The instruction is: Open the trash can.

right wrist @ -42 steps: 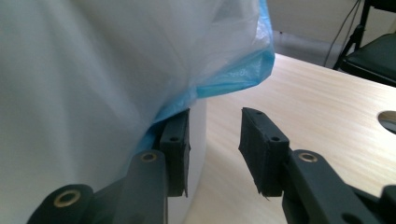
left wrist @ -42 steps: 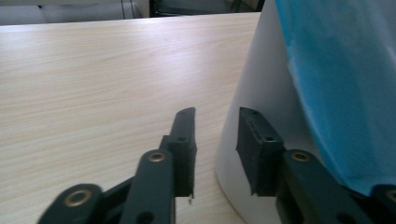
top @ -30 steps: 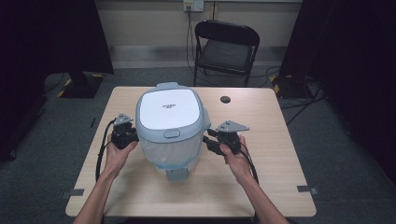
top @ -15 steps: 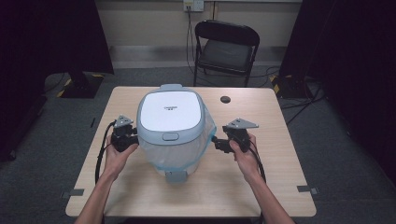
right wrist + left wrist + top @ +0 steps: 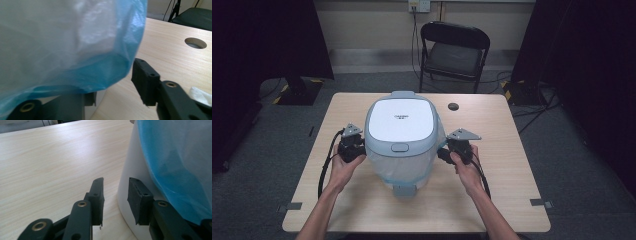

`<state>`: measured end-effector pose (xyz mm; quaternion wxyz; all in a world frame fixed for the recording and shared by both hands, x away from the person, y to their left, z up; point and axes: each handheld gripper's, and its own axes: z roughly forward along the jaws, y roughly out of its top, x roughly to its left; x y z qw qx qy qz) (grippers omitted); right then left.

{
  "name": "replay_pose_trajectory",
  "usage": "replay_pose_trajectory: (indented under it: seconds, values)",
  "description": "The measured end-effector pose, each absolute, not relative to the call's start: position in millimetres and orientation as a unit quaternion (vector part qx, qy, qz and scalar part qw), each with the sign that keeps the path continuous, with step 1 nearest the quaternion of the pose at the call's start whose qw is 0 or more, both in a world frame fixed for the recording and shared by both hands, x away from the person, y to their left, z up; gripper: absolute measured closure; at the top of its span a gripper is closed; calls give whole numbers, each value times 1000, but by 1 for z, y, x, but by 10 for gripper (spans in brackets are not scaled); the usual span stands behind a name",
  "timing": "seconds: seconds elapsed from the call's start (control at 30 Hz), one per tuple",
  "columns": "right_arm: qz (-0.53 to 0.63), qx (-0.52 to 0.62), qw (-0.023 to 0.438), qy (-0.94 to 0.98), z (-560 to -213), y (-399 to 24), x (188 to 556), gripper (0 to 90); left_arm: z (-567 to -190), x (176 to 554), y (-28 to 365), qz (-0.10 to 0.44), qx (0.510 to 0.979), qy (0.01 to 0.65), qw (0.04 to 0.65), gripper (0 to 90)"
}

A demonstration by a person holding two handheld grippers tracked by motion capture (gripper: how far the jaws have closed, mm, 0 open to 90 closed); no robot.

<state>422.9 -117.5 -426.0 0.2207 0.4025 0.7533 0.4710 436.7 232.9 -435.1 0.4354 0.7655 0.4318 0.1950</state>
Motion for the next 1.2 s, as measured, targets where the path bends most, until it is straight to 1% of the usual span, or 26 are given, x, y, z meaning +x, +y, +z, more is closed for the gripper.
replay_pose_trajectory:
  seconds: [0.07,0.23,0.3,0.37,0.4,0.43,0.53,0.67,0.7,0.77,0.87,0.9,0.93,0.97,1.03,1.07,1.2]
  values:
    - [471,399,215,756,-425,-118,419,600,-434,432,232,201,770,427,429,689]
    - [476,389,201,763,-425,-119,407,593,-437,421,237,190,763,428,445,688]
    - [473,383,200,768,-424,-119,404,565,-437,417,238,188,766,427,442,676]
    - [471,381,202,769,-424,-120,402,558,-436,415,239,185,767,429,441,675]
    - [472,387,199,767,-424,-121,402,533,-436,413,239,183,766,430,441,671]
    - [472,387,199,767,-424,-121,402,527,-436,412,239,182,766,430,443,676]
    - [468,388,203,767,-423,-118,404,583,-436,410,239,182,766,429,442,690]
    - [467,391,205,766,-423,-114,408,604,-436,410,242,183,767,430,440,687]
    - [468,391,204,766,-423,-113,409,611,-436,410,242,182,767,431,440,673]
    - [467,389,210,766,-423,-113,409,594,-436,410,243,184,764,433,442,644]
    - [466,395,210,763,-424,-115,410,526,-437,410,244,186,756,448,440,568]
    - [469,394,206,763,-424,-116,411,496,-436,409,245,189,756,449,437,532]
    - [471,394,203,763,-425,-118,412,462,-436,408,245,191,756,448,436,517]
    - [474,394,194,763,-426,-121,413,434,-436,406,246,189,756,450,436,498]
    - [478,392,178,766,-427,-125,415,376,-437,405,252,182,757,447,440,431]
    - [477,390,174,768,-428,-127,416,372,-438,404,254,178,757,447,442,406]
    - [473,394,162,771,-430,-134,416,323,-442,397,262,170,757,450,443,372]
